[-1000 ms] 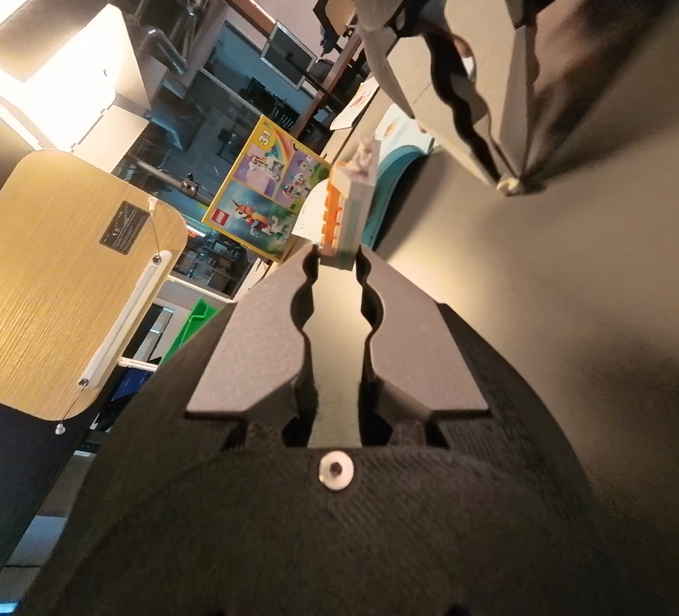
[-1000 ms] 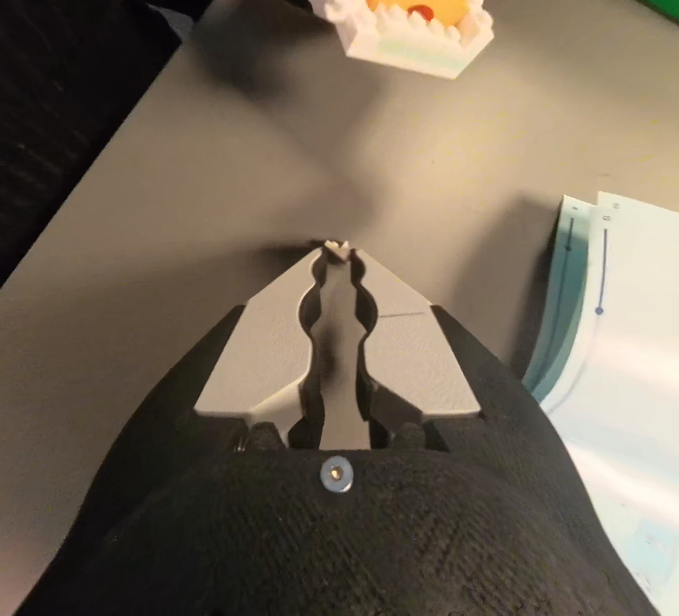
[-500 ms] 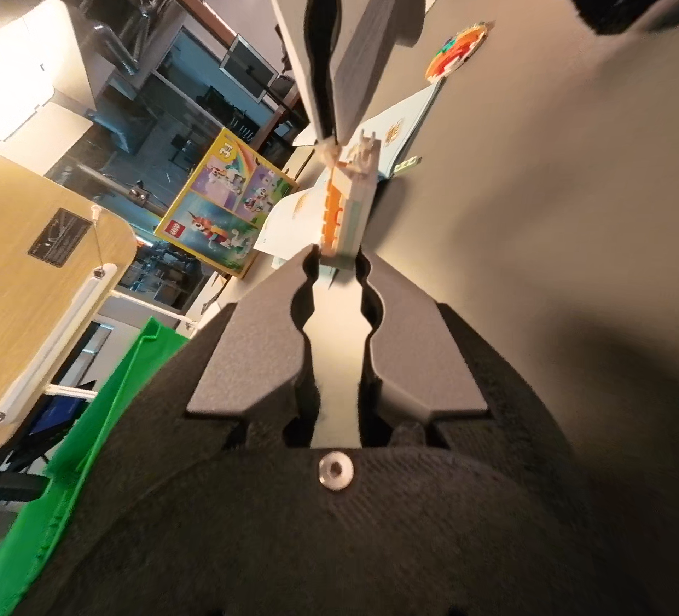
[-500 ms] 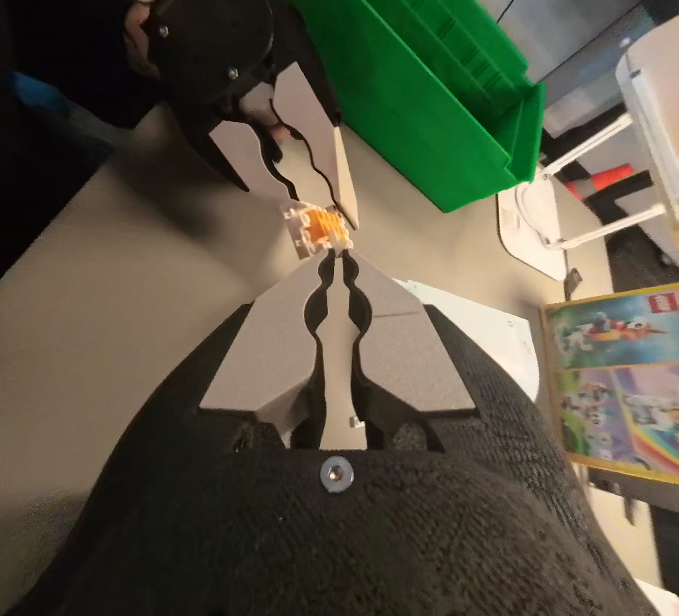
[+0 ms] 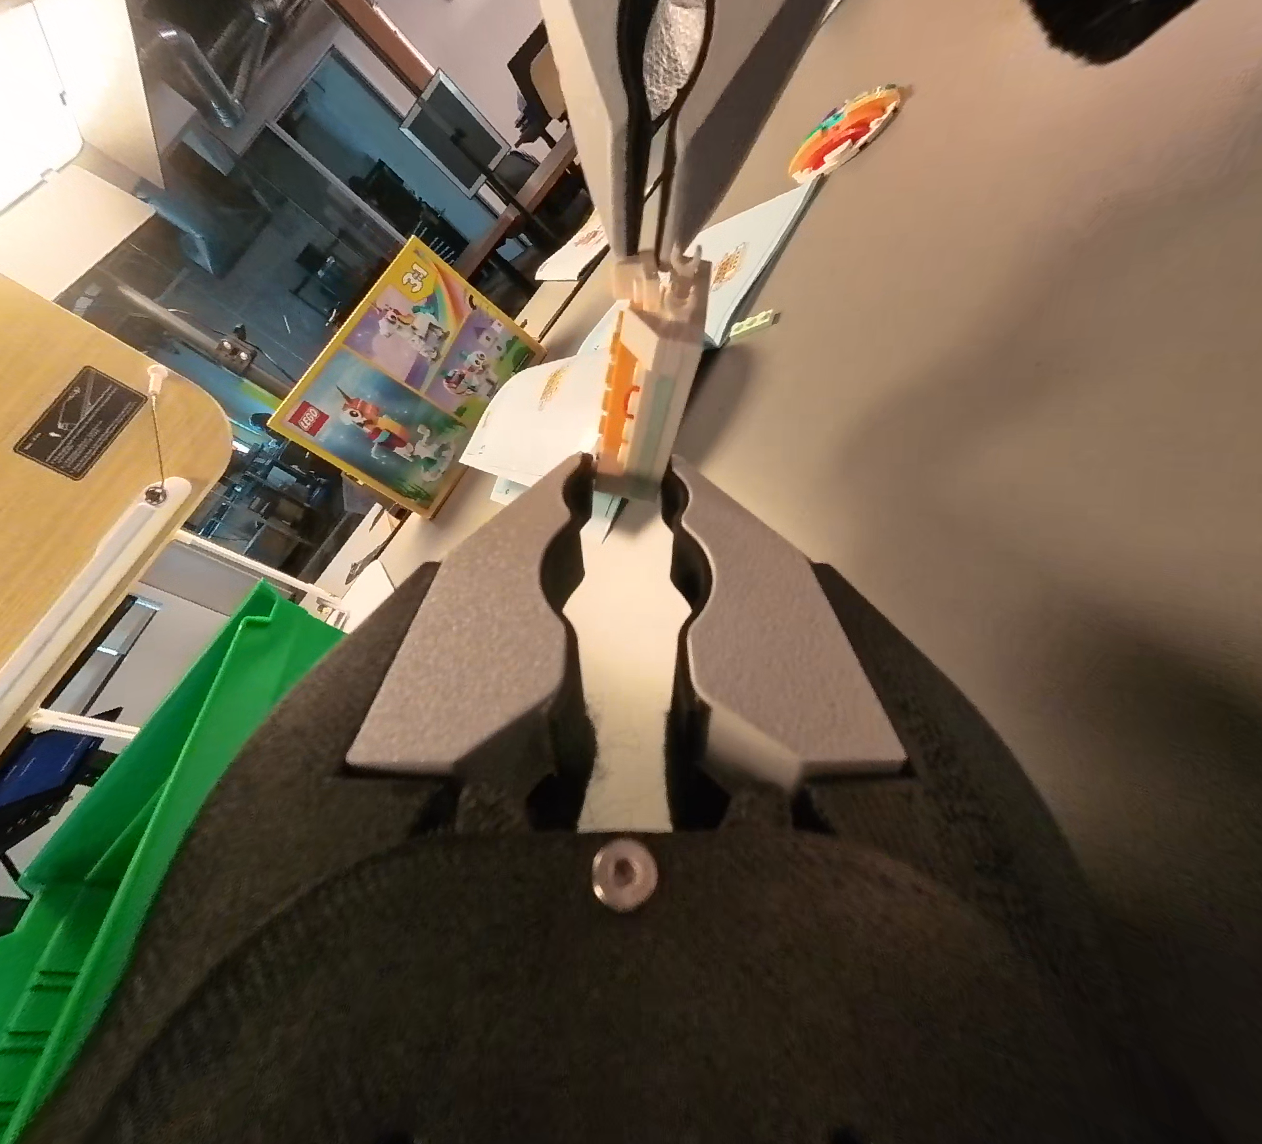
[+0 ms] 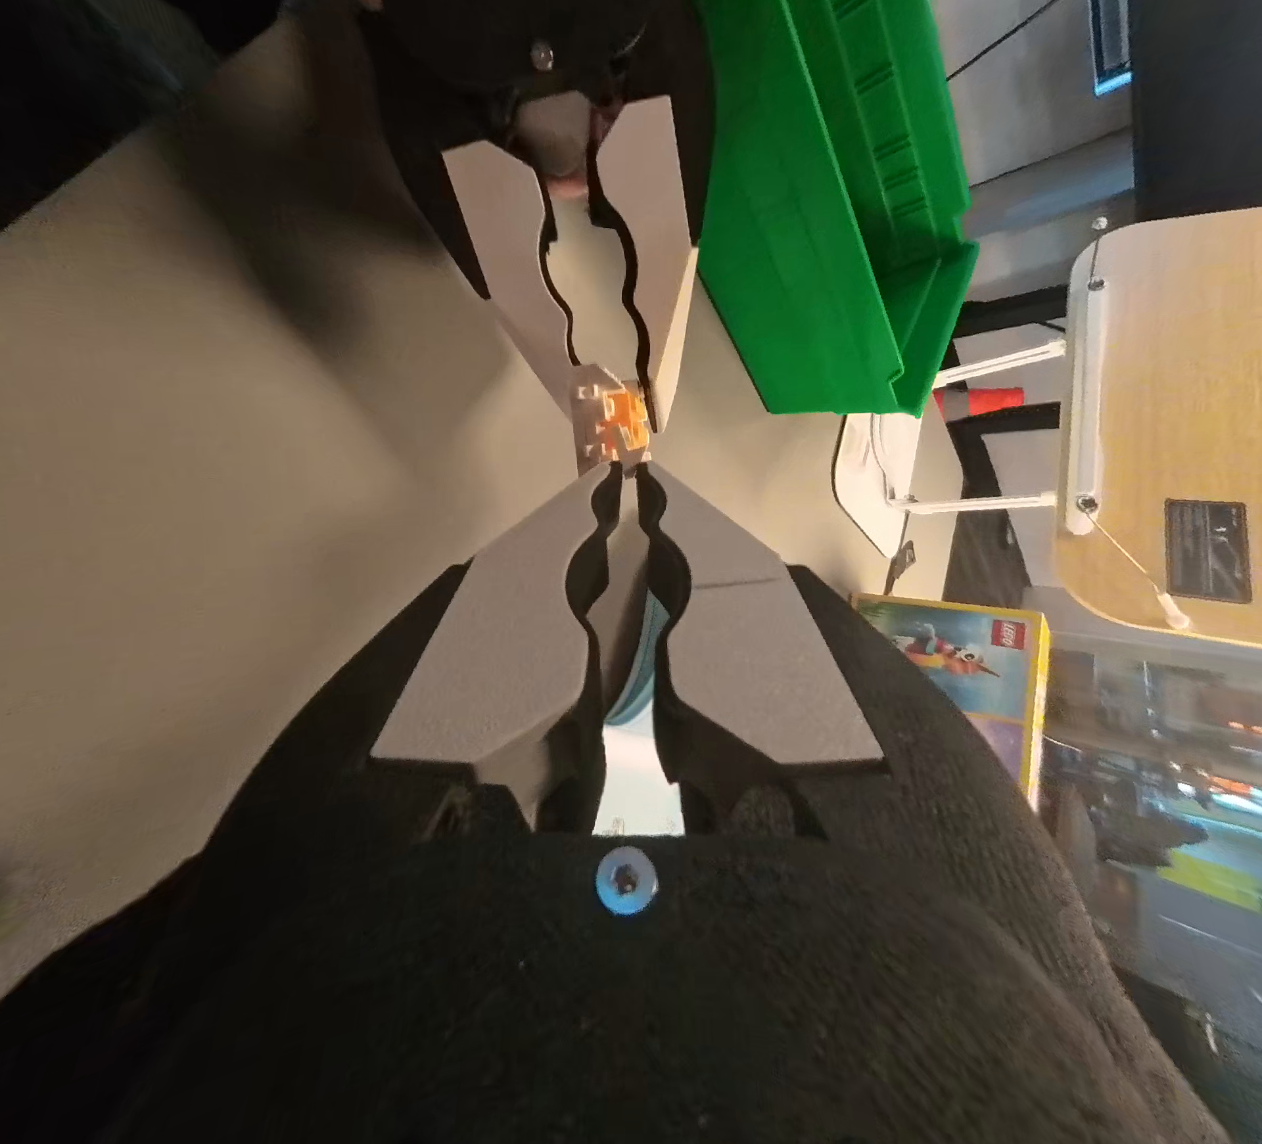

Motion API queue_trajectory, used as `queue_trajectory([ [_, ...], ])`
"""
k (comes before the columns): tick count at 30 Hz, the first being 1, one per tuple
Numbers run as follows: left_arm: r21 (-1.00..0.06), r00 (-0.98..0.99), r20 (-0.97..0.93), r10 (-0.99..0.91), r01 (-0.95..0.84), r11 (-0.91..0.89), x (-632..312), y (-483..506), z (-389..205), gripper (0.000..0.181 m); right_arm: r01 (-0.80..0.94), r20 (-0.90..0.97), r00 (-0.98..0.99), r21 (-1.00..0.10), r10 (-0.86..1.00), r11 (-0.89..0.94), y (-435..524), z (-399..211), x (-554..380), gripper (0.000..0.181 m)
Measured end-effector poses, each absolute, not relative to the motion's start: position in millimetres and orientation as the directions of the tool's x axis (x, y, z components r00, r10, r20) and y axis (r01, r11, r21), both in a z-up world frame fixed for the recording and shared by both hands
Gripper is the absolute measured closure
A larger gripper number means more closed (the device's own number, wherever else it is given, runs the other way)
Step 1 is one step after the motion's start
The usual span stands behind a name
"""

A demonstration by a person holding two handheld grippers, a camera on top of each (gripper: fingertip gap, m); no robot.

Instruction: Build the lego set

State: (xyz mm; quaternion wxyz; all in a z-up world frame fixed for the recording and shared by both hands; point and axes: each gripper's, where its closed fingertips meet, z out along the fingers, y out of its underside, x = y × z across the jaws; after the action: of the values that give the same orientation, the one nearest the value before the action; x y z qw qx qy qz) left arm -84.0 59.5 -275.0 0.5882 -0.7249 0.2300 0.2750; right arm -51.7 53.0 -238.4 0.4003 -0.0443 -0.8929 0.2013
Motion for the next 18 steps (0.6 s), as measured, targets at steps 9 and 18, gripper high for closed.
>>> queue_trajectory([
  [9,-0.720,0.738,-0.675,-0.022,-0.665,-0.199,-81.7,59.8,-276.1,0.163,-0.057,0.665,-0.719,-0.349,0.204,0.935,52.0,-239.0,-50.0,0.176],
  [18,-0.717,0.733,-0.680,-0.018,-0.670,-0.190,-81.2,59.4,-274.7,0.163,-0.041,0.595,-0.775,-0.385,0.214,0.922,49.1,-238.1,-43.1,0.173],
])
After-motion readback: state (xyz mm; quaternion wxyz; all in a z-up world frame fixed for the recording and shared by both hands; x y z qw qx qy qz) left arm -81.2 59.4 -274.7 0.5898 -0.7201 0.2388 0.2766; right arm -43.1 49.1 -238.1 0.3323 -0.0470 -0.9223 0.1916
